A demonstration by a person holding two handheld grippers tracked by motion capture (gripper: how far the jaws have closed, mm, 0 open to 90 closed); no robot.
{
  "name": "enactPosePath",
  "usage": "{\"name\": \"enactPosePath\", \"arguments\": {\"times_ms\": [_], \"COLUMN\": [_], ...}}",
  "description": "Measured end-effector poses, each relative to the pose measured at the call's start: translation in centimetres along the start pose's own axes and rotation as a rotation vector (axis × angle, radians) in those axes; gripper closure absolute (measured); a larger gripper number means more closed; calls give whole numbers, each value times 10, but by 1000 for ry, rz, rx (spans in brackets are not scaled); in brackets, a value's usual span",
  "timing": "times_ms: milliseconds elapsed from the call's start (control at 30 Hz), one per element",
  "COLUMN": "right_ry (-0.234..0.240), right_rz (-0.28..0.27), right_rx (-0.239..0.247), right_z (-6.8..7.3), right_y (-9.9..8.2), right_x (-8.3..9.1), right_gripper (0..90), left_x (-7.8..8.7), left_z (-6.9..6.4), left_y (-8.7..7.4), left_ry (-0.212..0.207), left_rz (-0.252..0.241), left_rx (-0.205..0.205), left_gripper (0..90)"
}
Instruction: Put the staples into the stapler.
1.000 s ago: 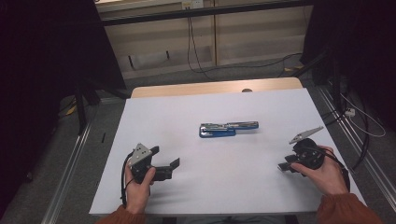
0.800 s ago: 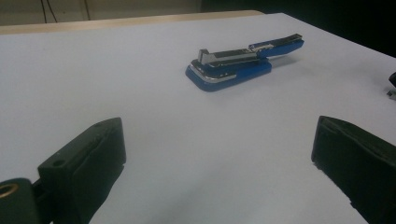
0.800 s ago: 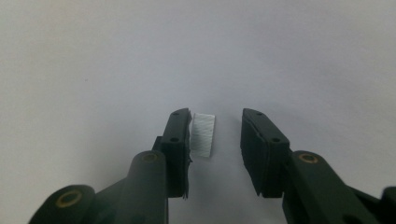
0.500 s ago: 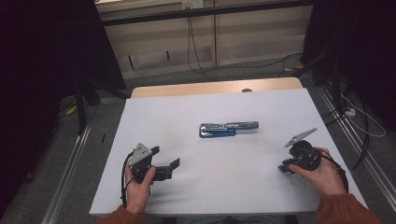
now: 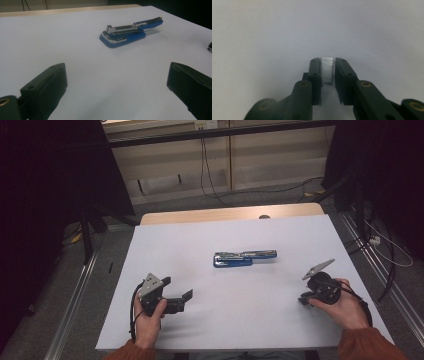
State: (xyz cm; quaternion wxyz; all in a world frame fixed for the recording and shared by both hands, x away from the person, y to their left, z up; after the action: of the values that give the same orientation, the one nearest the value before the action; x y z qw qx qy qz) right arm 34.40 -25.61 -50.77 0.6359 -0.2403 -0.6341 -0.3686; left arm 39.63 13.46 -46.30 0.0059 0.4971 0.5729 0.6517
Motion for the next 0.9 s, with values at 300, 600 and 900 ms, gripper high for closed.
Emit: {"name": "enactPosePath", "arguments": {"times_ms": [300, 600, 900], "right_ry": [5, 23, 49], "right_rz": [-1, -28, -86], "right_rx": [-6, -11, -22], "right_z": [0, 1, 0], "right_y": [0, 2, 6], "right_x": [1, 3, 8], "right_gripper": [790, 790, 790], "left_x": [-1, -1, 0], "left_z": [0, 0, 0], "left_y": [0, -1, 0], "left_ry": [-4, -4, -6], "left_rz": [5, 13, 6], "left_rx": [-2, -4, -2], "left_gripper": [31, 31, 31]}}
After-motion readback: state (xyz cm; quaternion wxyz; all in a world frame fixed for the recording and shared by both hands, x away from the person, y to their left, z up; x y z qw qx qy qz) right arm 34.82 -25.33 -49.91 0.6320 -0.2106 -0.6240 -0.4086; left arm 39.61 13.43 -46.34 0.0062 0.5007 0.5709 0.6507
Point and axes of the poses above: each handheld gripper's, and its own axes: x roughly backward along the jaws, y roughly out of its top, z roughly to its left, the point moved 9 cm from there along -x, roughly forward along the jaws, and after that the axes turned 15 degrees about z, right-handed, at the moved point
